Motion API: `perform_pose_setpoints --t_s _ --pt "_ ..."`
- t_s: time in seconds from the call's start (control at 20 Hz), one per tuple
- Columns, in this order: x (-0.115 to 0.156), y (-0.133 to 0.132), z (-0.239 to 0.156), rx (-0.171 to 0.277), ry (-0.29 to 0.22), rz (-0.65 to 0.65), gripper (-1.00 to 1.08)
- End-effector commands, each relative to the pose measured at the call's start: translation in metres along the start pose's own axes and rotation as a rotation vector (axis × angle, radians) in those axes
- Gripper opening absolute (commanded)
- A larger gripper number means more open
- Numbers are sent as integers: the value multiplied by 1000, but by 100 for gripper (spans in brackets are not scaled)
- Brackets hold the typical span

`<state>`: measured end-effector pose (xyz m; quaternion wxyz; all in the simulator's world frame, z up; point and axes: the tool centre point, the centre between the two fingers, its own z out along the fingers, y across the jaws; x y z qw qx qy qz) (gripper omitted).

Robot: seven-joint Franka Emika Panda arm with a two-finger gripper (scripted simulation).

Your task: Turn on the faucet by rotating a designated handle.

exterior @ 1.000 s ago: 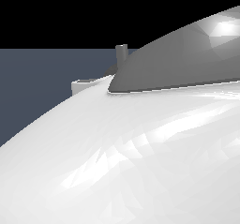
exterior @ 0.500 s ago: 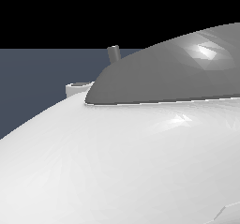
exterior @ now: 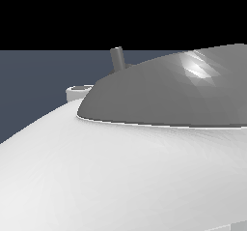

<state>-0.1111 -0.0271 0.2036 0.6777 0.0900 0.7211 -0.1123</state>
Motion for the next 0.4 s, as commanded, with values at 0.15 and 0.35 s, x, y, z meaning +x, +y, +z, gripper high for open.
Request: perform_pose_setpoints --t_s 0.15,0.35 --pt "-22 119 -32 -266 -52 34 -100" --pt "-23 132 -36 -286 -59 39 -100"
